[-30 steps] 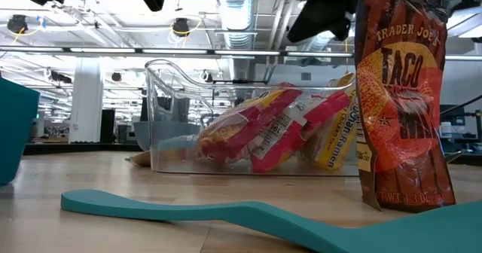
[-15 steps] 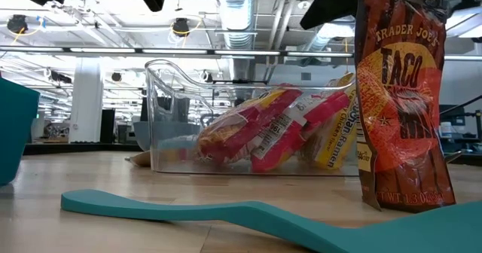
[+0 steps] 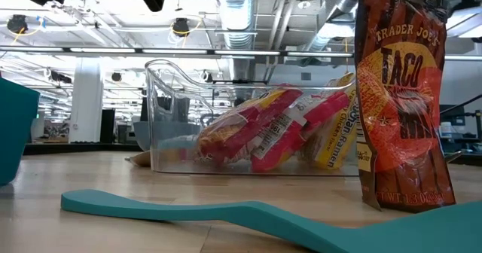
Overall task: Pick & Place Food Item
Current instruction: Put the light blue noodle pack into the transparent bin
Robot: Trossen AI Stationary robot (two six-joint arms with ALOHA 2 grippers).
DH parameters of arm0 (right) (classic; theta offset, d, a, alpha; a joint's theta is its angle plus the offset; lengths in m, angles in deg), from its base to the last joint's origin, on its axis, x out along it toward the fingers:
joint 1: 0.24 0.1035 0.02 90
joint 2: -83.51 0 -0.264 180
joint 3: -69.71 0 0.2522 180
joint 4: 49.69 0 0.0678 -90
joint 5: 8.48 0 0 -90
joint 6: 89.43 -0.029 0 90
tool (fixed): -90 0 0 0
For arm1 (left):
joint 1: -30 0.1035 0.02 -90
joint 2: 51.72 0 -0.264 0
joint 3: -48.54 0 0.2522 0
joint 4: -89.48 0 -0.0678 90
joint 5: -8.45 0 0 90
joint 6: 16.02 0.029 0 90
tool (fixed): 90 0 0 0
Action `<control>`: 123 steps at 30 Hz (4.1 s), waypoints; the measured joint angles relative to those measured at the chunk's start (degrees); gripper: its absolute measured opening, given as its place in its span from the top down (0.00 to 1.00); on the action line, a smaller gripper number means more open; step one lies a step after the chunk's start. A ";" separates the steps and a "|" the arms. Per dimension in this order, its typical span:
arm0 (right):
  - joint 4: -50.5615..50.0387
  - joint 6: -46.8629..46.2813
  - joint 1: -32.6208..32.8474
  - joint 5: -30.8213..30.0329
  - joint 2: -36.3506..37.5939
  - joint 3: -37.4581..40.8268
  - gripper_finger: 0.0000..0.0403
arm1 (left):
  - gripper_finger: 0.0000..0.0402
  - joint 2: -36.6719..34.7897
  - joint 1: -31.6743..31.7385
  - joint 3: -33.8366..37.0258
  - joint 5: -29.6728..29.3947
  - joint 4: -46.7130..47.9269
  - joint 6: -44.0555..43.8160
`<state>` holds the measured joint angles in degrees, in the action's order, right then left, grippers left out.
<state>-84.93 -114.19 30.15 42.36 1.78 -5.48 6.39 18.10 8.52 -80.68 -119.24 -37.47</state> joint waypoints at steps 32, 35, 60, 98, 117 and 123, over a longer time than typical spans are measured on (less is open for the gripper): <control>21.40 12.69 -1.33 13.32 -7.65 0.04 1.00 | 0.54 0.00 -0.02 0.00 0.02 -1.35 -6.24; 25.17 16.83 -1.38 19.25 -7.65 0.04 1.00 | 0.54 0.00 -0.02 0.00 0.02 -1.32 -6.25; 40.96 19.86 -5.28 20.53 -7.63 9.53 1.00 | 0.58 0.00 -0.24 0.00 -9.14 23.38 0.36; 36.24 17.63 -8.45 19.36 -7.58 9.43 1.00 | 0.99 -1.59 -5.94 -13.57 -28.29 59.67 14.08; 36.48 16.94 -8.31 19.43 -7.58 9.44 1.00 | 1.00 9.53 -5.39 -13.51 -37.38 67.61 25.55; 36.40 16.20 -8.31 19.47 -7.58 9.44 1.00 | 0.98 9.52 -3.61 -13.39 -36.53 67.26 25.56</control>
<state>-48.53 -97.99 21.85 61.83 -5.81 3.96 15.91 14.49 -4.87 -117.21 -51.97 -11.91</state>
